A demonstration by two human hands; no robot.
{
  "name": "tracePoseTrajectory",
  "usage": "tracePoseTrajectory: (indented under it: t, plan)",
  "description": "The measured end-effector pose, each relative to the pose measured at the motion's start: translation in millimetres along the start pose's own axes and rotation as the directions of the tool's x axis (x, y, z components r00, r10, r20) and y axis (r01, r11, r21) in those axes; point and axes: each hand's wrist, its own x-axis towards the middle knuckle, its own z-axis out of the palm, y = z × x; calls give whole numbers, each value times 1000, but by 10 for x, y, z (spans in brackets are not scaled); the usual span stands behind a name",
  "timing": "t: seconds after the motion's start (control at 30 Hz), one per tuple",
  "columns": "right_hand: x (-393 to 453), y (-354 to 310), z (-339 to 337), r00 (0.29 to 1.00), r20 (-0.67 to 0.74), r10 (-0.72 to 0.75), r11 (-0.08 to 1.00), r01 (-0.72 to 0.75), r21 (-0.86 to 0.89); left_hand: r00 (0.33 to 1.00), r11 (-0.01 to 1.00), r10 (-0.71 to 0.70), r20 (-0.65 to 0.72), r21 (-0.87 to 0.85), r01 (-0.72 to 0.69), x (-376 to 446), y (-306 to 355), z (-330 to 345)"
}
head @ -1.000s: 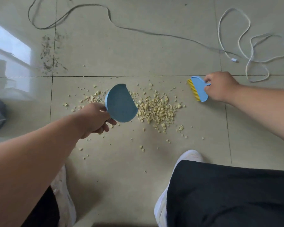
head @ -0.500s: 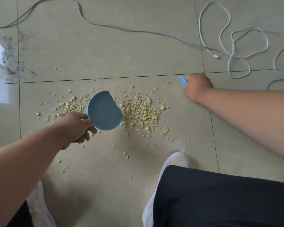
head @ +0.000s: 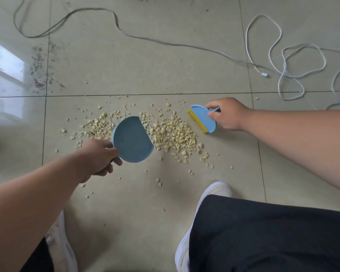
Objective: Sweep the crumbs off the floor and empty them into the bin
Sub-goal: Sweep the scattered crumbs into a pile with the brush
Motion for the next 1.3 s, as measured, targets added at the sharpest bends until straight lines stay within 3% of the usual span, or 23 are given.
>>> tracePoseTrajectory:
  t: [0.27, 0.53, 0.6, 0.77, 1.03, 1.3]
  plan:
    - [-554, 1080, -530, 896, -237, 376, 924, -383, 18, 992, 993, 49, 120, 103, -61, 13, 254, 343]
    - [-558, 1605, -611, 755, -427, 497, 851, -521, 69, 966, 986, 134, 219, 66, -152, 291, 1156, 1116]
    - [-450, 1629, -618, 750, -437, 497, 848, -527, 60, 960, 984, 143, 240, 70, -164, 321, 1321, 1261]
    - [-130, 1549, -629, 787, -406, 465, 868, -495, 35, 948, 981, 123, 292, 110, -162, 392, 1645, 1522]
    - [-77, 1129, -383, 927, -240, 287, 954, -300, -17, 957, 985, 126, 261, 79, -152, 303, 1713, 1541]
    - [-363, 668, -119, 990, -47, 135, 971, -123, 204, 976, 988, 100, 193, 99, -121, 113, 1260, 1257]
